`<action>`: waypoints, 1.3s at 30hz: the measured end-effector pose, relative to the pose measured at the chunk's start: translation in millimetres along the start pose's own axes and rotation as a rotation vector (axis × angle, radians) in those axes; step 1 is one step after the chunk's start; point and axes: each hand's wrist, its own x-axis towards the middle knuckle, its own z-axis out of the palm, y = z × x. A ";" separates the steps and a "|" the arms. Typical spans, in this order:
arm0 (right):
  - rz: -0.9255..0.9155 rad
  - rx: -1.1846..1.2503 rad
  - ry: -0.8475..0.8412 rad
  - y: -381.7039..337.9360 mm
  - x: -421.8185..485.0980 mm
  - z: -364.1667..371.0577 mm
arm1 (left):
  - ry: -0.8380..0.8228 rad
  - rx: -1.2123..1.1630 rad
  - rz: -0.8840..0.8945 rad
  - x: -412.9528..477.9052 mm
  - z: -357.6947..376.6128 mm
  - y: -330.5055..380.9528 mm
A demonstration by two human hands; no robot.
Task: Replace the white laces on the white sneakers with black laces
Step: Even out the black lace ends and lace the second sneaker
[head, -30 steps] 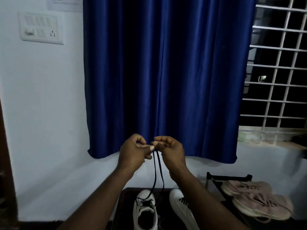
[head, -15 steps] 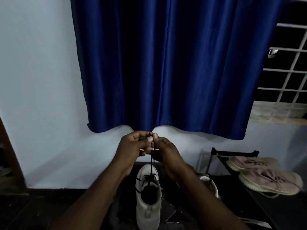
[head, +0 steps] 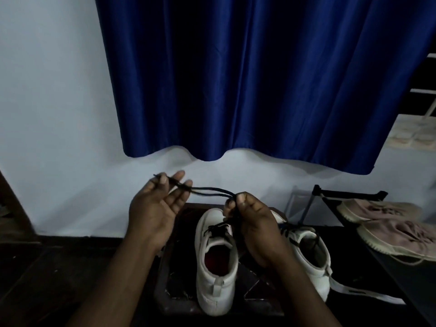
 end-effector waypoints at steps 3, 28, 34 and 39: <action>0.030 0.182 0.057 8.1 6.6 -0.8 | -0.061 0.053 -0.092 -12.7 -16.3 -22.2; -0.318 -1.066 -0.012 -28.9 -44.5 10.3 | -0.603 1.380 0.352 -36.6 -42.7 -45.7; -0.163 -1.108 -0.001 -26.3 -52.4 13.7 | -0.506 1.249 0.186 -31.8 -44.9 -34.0; -0.147 -1.382 -0.154 -13.7 -53.1 9.6 | -0.343 1.165 0.148 -26.9 -51.2 -43.9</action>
